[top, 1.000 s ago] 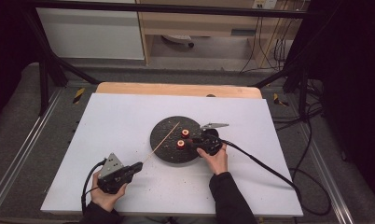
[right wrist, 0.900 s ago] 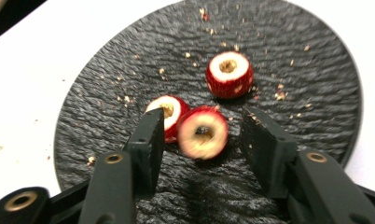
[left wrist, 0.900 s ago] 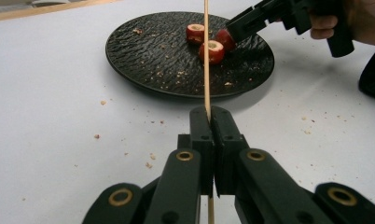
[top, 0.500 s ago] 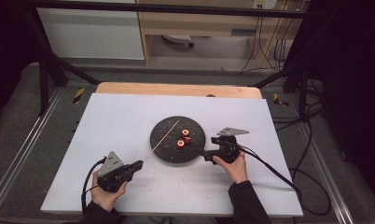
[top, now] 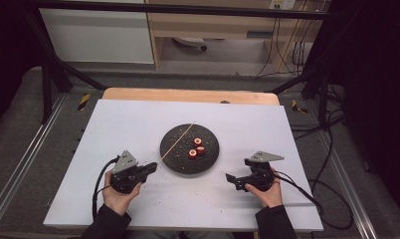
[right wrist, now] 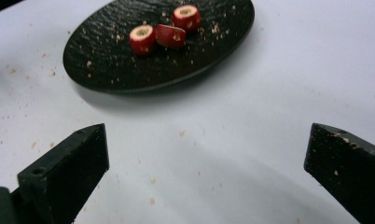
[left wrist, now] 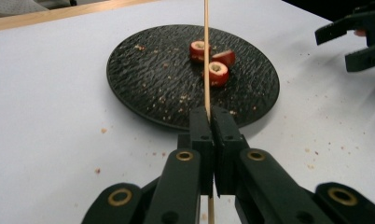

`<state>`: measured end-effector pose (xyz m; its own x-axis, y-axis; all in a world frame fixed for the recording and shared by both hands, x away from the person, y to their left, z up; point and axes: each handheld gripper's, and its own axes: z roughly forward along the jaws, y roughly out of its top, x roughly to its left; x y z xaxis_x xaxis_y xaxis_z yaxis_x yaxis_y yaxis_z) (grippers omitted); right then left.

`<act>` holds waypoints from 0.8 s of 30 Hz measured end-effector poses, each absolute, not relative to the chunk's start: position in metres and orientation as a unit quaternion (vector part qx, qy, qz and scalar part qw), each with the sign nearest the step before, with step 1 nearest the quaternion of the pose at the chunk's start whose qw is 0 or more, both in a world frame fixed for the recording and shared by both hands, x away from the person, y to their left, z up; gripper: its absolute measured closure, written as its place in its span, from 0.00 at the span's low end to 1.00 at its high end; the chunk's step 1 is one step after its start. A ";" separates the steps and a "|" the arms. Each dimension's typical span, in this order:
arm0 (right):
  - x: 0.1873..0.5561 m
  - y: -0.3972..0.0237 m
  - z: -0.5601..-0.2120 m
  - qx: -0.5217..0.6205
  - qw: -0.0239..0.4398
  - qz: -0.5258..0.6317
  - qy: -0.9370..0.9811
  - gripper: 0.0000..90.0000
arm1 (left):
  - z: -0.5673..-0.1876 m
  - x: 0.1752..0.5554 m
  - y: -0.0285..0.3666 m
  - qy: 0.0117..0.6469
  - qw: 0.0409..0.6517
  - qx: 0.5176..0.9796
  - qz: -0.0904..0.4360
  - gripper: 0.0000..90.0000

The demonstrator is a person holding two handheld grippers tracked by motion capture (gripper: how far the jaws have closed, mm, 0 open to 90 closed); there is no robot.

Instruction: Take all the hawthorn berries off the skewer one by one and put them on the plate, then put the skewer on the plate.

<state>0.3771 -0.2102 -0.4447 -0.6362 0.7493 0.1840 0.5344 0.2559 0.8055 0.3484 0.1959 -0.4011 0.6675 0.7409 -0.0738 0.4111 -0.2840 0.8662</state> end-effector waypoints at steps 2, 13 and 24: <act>0.374 -0.213 -0.447 0.410 0.117 0.442 0.789 0.01 | -0.399 0.353 0.191 0.369 0.469 0.783 0.174 0.98; 0.364 -0.227 -0.450 0.412 0.118 0.439 0.789 0.01 | -0.401 0.385 0.169 0.383 0.451 0.790 0.161 0.98; 0.364 -0.227 -0.450 0.409 0.115 0.434 0.794 0.01 | -0.415 0.410 0.154 0.407 0.425 0.792 0.160 0.98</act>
